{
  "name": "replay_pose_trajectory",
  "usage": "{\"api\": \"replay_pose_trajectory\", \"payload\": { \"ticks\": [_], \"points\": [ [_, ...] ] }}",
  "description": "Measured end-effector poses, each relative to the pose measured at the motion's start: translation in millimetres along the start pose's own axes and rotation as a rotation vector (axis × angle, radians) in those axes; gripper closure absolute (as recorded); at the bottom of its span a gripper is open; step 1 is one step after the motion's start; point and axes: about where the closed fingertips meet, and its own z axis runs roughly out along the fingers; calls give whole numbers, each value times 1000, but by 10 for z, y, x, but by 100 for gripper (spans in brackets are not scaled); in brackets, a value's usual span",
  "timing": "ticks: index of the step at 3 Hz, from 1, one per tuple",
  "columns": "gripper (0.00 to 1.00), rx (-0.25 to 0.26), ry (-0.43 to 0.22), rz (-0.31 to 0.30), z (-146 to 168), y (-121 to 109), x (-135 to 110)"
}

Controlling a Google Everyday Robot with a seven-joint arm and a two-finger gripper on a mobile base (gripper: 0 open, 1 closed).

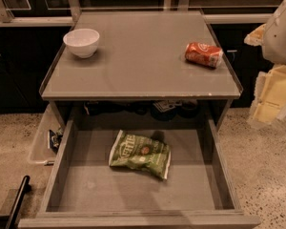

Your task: Pick green jalapeno chip bag from top drawer and place on counter

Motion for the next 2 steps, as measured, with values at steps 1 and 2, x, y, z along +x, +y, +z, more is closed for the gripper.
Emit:
{"api": "replay_pose_trajectory", "payload": {
  "ticks": [1,2],
  "points": [
    [0,0,0,0,0,0,0],
    [0,-31,-26,10,279,149,56]
  ]
}}
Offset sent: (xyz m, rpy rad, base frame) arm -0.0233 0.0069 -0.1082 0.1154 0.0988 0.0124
